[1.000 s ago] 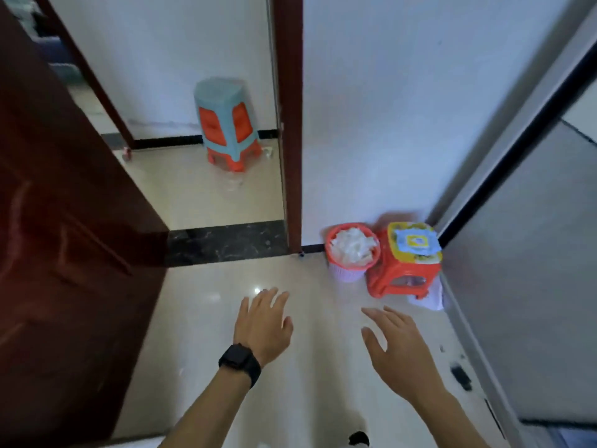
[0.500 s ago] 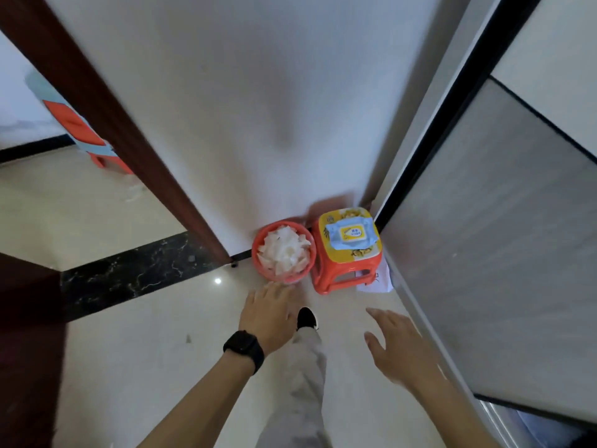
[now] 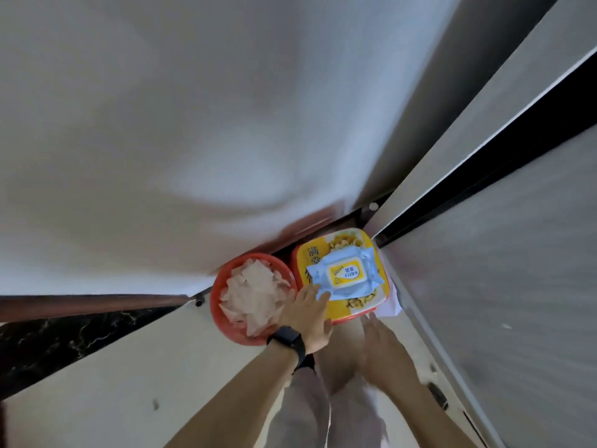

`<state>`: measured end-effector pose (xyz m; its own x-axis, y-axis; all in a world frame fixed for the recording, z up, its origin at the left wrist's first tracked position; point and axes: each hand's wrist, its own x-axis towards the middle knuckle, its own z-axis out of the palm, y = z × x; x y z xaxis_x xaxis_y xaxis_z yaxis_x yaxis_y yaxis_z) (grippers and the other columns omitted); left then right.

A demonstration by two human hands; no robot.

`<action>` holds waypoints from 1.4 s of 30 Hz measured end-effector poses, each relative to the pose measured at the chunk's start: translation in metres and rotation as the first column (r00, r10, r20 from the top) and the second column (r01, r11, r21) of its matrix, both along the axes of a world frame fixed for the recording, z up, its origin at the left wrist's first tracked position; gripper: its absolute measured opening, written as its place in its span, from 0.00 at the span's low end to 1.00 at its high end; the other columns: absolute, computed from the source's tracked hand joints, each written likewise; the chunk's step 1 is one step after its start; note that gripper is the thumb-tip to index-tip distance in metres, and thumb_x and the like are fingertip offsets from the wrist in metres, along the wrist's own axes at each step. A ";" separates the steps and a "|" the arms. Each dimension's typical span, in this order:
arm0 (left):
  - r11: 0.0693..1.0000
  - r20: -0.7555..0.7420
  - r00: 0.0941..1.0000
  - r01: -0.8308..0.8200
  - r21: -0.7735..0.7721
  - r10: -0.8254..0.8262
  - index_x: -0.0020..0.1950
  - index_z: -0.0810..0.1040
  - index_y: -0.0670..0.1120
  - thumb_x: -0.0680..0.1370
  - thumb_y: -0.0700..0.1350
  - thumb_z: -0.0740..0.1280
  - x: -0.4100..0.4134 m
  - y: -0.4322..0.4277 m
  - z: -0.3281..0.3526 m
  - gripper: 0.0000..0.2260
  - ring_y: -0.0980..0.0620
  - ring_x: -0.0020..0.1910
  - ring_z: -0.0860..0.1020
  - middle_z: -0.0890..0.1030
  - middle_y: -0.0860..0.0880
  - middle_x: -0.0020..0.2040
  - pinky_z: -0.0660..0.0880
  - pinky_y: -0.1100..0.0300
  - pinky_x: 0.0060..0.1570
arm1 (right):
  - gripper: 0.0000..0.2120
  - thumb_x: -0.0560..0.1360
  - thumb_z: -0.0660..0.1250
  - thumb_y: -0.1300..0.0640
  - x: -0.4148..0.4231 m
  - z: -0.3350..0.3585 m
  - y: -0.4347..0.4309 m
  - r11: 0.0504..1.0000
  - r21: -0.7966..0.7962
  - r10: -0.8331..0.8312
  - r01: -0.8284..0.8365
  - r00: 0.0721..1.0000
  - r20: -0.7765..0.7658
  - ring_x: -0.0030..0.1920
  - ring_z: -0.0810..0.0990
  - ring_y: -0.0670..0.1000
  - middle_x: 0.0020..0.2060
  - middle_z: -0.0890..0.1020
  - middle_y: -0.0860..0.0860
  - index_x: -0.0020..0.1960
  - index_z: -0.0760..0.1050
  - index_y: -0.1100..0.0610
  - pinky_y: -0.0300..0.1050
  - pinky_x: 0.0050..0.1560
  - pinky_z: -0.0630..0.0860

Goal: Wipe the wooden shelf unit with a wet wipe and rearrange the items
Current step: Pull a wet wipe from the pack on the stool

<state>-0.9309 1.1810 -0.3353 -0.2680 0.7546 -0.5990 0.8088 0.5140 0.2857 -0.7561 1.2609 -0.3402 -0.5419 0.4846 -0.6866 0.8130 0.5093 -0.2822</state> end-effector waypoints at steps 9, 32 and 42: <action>0.988 -0.039 0.988 0.153 0.018 -0.152 0.79 0.55 0.48 0.81 0.50 0.62 -0.012 0.077 -0.180 0.29 0.42 0.78 0.55 0.53 0.44 0.80 0.55 0.44 0.74 | 0.42 0.54 0.77 0.60 -0.013 -0.182 0.045 0.958 0.143 0.239 -0.247 0.968 0.072 0.66 0.78 0.58 0.68 0.77 0.58 0.68 0.75 0.62 0.60 0.54 0.79; 0.914 -0.111 0.963 0.269 0.303 -0.246 0.70 0.73 0.47 0.74 0.41 0.68 -0.063 0.091 -0.215 0.23 0.41 0.66 0.73 0.74 0.43 0.69 0.70 0.46 0.65 | 0.28 0.81 0.58 0.47 -0.059 -0.184 0.087 0.961 0.005 -0.274 0.276 0.956 -0.104 0.57 0.81 0.59 0.61 0.80 0.49 0.78 0.52 0.43 0.55 0.55 0.76; 0.928 0.206 0.937 -0.321 0.187 0.282 0.74 0.67 0.54 0.77 0.37 0.61 -0.031 0.083 -0.225 0.26 0.58 0.78 0.54 0.59 0.58 0.79 0.47 0.51 0.77 | 0.08 0.78 0.65 0.50 -0.095 -0.203 0.108 0.853 0.015 -0.521 0.521 0.853 -0.036 0.50 0.81 0.55 0.46 0.84 0.52 0.50 0.79 0.53 0.45 0.43 0.71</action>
